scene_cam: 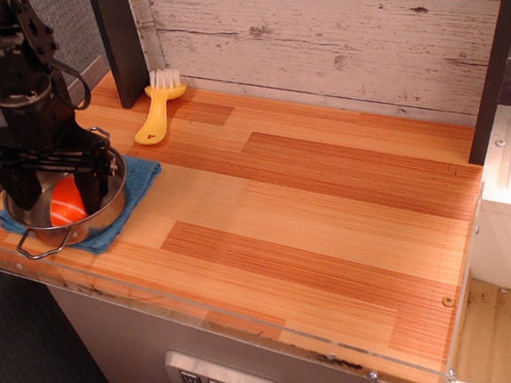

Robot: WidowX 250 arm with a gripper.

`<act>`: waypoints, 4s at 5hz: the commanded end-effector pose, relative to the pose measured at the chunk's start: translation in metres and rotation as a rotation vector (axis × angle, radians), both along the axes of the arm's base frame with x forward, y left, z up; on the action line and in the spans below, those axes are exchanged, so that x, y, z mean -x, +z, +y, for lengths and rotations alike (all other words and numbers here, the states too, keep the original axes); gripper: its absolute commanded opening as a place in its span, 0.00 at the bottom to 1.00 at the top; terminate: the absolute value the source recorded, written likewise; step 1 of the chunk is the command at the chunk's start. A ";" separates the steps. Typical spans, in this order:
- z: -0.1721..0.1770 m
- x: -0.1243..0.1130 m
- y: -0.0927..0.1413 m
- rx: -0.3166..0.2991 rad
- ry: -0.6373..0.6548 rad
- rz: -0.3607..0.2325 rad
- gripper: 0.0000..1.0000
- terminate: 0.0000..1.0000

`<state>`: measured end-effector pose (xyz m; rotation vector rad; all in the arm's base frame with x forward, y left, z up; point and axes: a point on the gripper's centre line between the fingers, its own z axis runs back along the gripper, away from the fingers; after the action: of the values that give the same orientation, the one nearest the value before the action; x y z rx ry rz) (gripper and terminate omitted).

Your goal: Place the sushi to the right of the yellow brush.

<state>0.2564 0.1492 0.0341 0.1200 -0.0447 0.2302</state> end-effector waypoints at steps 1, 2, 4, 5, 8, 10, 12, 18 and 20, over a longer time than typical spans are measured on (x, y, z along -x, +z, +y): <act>0.000 -0.005 0.008 -0.015 -0.007 -0.037 0.00 0.00; 0.001 -0.005 0.021 -0.029 -0.009 -0.071 0.00 0.00; -0.005 -0.021 0.080 0.001 -0.024 -0.185 0.00 0.00; -0.030 -0.053 0.091 0.050 -0.124 -0.218 0.00 0.00; -0.072 -0.108 0.023 -0.017 -0.248 -0.069 0.00 0.00; -0.069 -0.138 0.005 -0.051 -0.213 -0.042 0.00 0.00; -0.078 -0.140 -0.001 -0.013 -0.238 -0.027 0.00 0.00; -0.068 -0.052 0.083 0.087 -0.184 -0.146 1.00 0.00; -0.057 -0.032 0.068 0.094 -0.192 -0.109 1.00 0.00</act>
<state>0.2927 0.0904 0.0843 -0.0099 -0.0965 0.0450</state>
